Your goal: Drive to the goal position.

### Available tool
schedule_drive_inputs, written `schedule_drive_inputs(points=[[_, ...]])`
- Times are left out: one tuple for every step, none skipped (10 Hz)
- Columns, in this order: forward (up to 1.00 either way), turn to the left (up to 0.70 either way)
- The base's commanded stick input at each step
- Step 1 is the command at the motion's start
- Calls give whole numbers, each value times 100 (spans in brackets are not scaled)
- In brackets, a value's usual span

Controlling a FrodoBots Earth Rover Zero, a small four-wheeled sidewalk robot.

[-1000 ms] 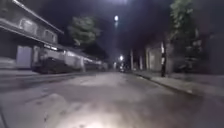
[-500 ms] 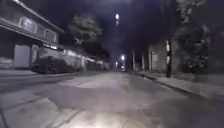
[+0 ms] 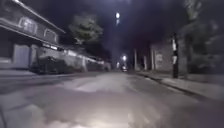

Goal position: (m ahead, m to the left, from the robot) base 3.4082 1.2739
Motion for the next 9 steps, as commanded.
schedule_drive_inputs(points=[[70,-35],[70,-35],[70,-35],[70,-16],[70,0],[70,0],[70,0],[70,0],[70,0]])
